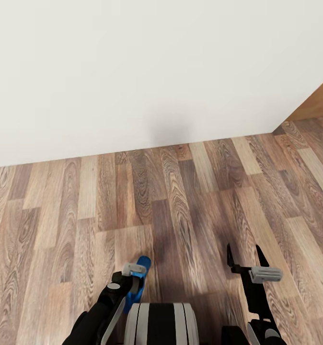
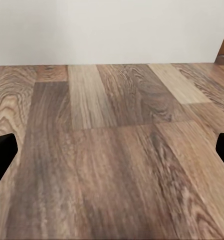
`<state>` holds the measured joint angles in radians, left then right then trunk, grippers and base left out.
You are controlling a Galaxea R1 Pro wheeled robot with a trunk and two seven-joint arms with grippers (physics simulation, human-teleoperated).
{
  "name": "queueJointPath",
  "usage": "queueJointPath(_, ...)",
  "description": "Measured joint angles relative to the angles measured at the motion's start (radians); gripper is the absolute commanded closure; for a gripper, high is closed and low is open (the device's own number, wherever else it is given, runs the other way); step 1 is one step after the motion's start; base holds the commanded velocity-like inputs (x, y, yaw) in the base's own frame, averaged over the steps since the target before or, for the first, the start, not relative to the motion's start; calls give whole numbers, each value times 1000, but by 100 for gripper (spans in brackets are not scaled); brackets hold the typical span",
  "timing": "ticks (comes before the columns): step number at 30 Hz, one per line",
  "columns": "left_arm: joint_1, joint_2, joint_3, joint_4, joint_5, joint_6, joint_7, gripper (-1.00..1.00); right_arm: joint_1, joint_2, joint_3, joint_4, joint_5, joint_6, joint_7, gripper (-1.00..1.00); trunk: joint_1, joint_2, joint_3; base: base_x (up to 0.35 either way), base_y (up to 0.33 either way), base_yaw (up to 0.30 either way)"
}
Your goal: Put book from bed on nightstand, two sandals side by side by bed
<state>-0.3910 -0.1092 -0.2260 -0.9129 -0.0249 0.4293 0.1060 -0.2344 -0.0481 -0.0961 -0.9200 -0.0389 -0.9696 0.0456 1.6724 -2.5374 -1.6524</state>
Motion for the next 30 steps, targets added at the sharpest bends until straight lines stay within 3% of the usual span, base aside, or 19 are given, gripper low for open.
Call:
queueJointPath(12, 0, 0, -2, 0, 0, 0, -1, -100, 0, 0, 0, -1, 0, 0, 0, -100, 0, 0, 0, 18, 0, 0)
queueJointPath(20, 0, 0, -2, 0, 1, 0, -2, -100, 0, 0, 0, 0, 0, 0, 0, -100, 4, -2, -31, 0, 0, 0)
queueJointPath(30, 0, 0, -2, 0, 1, -1, -2, -100, 0, 0, 0, 0, 0, 0, 0, -100, 4, -2, -31, 0, 0, 0)
